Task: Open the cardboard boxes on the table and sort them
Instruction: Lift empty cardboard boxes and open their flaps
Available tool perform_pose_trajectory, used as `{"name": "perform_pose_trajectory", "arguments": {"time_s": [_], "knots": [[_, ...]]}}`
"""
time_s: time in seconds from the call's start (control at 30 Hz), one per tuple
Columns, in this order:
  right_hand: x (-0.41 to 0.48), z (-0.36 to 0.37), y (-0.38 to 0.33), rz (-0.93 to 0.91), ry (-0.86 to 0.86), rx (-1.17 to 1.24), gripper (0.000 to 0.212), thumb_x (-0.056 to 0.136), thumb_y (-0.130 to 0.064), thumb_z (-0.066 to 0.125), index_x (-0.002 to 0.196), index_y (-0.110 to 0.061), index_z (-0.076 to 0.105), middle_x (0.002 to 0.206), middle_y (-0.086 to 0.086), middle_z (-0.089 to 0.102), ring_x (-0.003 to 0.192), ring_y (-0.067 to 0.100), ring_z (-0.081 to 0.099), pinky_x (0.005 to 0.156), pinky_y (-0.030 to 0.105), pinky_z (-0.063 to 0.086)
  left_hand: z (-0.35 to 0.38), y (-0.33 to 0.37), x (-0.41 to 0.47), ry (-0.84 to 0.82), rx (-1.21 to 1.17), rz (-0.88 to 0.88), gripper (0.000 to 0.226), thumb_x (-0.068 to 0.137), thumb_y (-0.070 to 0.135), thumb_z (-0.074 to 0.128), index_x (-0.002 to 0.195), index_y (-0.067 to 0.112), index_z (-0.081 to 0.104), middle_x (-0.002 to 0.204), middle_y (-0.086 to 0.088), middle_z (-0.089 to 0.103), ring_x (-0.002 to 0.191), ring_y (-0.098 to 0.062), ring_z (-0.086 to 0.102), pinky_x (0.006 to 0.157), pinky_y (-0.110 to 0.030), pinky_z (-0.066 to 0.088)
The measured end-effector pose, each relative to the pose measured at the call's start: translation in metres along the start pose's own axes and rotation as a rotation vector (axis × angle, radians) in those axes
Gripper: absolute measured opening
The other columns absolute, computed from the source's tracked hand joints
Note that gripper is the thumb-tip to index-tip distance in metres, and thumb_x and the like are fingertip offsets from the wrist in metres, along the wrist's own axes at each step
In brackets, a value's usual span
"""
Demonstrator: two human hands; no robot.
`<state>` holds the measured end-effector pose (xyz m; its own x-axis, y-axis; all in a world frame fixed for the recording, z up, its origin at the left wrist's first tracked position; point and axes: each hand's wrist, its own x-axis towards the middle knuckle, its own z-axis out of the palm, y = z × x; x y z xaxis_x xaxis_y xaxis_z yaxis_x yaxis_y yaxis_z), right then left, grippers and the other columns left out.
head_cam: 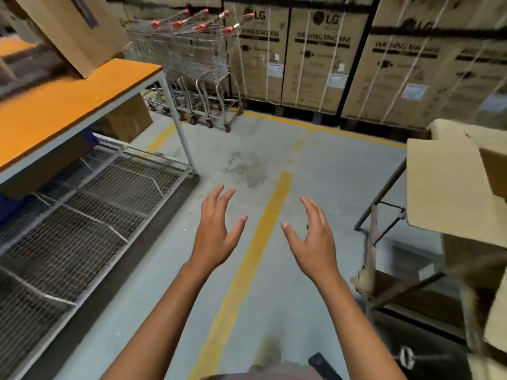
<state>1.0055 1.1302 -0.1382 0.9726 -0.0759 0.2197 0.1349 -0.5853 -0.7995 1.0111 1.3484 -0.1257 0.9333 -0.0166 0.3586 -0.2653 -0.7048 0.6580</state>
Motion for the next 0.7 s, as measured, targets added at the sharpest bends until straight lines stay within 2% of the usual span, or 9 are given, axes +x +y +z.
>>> {"name": "perform_pose_trajectory", "arguments": {"time_s": [0.17, 0.23, 0.3, 0.4, 0.5, 0.6, 0.7], "knots": [[0.108, -0.004, 0.024, 0.025, 0.007, -0.061, 0.066, 0.093, -0.043, 0.062, 0.151, -0.023, 0.038, 0.156, -0.002, 0.036, 0.144, 0.014, 0.034, 0.113, 0.042, 0.038, 0.052, -0.005, 0.112, -0.036, -0.058, 0.006, 0.058, 0.093, 0.037, 0.059, 0.145, 0.020, 0.043, 0.157, -0.005, 0.033, 0.146, -0.019, 0.027, 0.107, -0.003, 0.011], [0.150, -0.003, 0.038, 0.053, 0.033, -0.072, 0.065, 0.094, -0.039, 0.064, 0.150, -0.020, 0.039, 0.156, 0.000, 0.037, 0.144, 0.016, 0.034, 0.114, 0.041, 0.037, 0.076, -0.013, 0.153, -0.063, -0.081, 0.020, 0.057, 0.093, 0.037, 0.059, 0.145, 0.020, 0.043, 0.156, -0.005, 0.033, 0.145, -0.019, 0.028, 0.106, 0.000, 0.010], [0.192, -0.001, 0.054, 0.092, 0.062, -0.072, 0.066, 0.092, -0.042, 0.062, 0.149, -0.018, 0.040, 0.155, 0.001, 0.038, 0.144, 0.016, 0.035, 0.113, 0.042, 0.037, 0.102, -0.024, 0.196, -0.091, -0.099, 0.034, 0.058, 0.092, 0.037, 0.059, 0.145, 0.019, 0.044, 0.156, -0.004, 0.033, 0.144, -0.018, 0.028, 0.107, -0.002, 0.011], [0.259, 0.007, 0.081, 0.132, 0.114, -0.084, 0.067, 0.090, -0.046, 0.058, 0.149, -0.019, 0.041, 0.155, 0.001, 0.038, 0.144, 0.017, 0.036, 0.112, 0.042, 0.038, 0.146, -0.040, 0.270, -0.132, -0.125, 0.052, 0.058, 0.092, 0.040, 0.057, 0.145, 0.020, 0.044, 0.157, -0.003, 0.033, 0.145, -0.017, 0.028, 0.110, -0.015, 0.019], [0.334, 0.012, 0.112, 0.172, 0.178, -0.110, 0.063, 0.093, -0.036, 0.065, 0.149, -0.019, 0.041, 0.157, 0.003, 0.035, 0.146, 0.017, 0.032, 0.116, 0.031, 0.030, 0.192, -0.055, 0.357, -0.180, -0.145, 0.098, 0.058, 0.093, 0.040, 0.056, 0.146, 0.022, 0.043, 0.157, -0.004, 0.032, 0.146, -0.018, 0.027, 0.111, -0.025, 0.023], [0.408, 0.009, 0.138, 0.251, 0.255, -0.136, 0.063, 0.094, -0.033, 0.065, 0.150, -0.019, 0.040, 0.158, 0.003, 0.034, 0.146, 0.017, 0.031, 0.114, 0.030, 0.028, 0.231, -0.060, 0.446, -0.264, -0.160, 0.157, 0.057, 0.095, 0.038, 0.057, 0.147, 0.021, 0.041, 0.157, -0.004, 0.031, 0.146, -0.018, 0.025, 0.111, -0.024, 0.021], [0.471, -0.001, 0.152, 0.300, 0.324, -0.129, 0.063, 0.094, -0.034, 0.064, 0.150, -0.019, 0.040, 0.158, 0.002, 0.034, 0.145, 0.017, 0.032, 0.114, 0.031, 0.030, 0.264, -0.052, 0.531, -0.340, -0.161, 0.248, 0.061, 0.093, 0.047, 0.052, 0.147, 0.020, 0.042, 0.156, -0.005, 0.034, 0.145, -0.020, 0.028, 0.111, -0.022, 0.020]]}}
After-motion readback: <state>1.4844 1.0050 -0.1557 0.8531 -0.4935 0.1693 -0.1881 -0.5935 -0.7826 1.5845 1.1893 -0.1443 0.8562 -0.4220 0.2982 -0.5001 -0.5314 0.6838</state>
